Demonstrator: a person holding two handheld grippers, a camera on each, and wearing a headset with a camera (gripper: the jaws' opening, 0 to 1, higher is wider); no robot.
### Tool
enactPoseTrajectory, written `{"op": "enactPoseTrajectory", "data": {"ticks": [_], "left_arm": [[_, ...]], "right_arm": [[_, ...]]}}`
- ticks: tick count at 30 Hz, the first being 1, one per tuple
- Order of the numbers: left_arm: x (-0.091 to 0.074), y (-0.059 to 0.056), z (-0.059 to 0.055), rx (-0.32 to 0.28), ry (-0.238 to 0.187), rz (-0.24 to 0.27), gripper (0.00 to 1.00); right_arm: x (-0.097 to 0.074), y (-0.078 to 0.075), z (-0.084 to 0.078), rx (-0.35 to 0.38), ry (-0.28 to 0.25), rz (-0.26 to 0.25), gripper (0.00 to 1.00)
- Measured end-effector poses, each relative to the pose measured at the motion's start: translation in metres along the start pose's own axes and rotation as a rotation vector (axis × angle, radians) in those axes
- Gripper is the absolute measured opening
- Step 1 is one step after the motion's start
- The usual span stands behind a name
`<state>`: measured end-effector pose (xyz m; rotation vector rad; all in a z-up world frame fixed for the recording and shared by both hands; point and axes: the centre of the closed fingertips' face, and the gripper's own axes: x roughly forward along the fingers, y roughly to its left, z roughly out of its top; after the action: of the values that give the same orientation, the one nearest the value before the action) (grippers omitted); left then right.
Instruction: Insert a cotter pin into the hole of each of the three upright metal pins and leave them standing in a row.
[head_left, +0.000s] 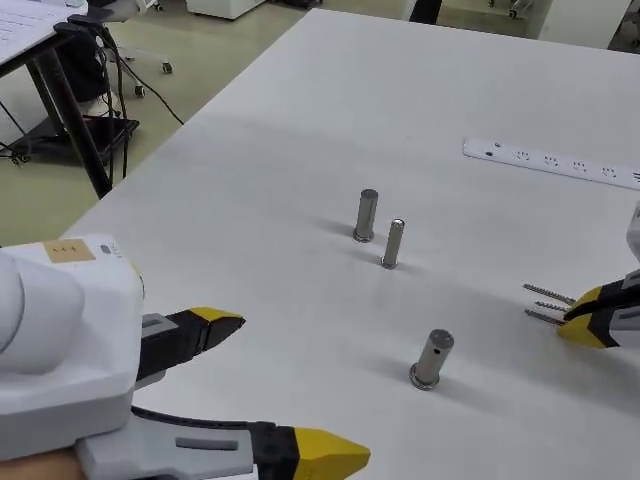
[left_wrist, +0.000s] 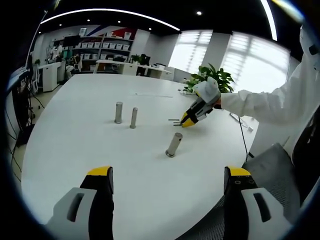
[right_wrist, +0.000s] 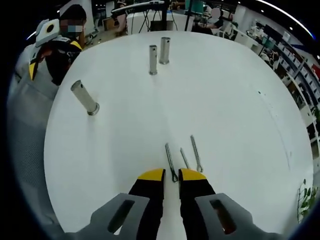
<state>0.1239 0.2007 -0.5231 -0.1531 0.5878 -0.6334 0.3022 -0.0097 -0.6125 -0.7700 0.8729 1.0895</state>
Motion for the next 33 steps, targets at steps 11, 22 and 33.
{"op": "enactPoseTrajectory", "data": {"ticks": [11,22,33], "left_arm": [[0.004,0.0,0.001,0.004,-0.005,0.004,0.88],[0.009,-0.001,0.014,0.043,-0.036,0.013,0.86],[0.015,-0.004,0.022,0.103,-0.034,0.031,0.84]], "right_arm": [[0.002,0.003,0.0,-0.005,0.05,0.028,0.0],[0.004,0.001,0.0,-0.009,0.09,0.018,0.0],[0.001,0.004,0.0,-0.025,0.11,-0.034,0.0]]}}
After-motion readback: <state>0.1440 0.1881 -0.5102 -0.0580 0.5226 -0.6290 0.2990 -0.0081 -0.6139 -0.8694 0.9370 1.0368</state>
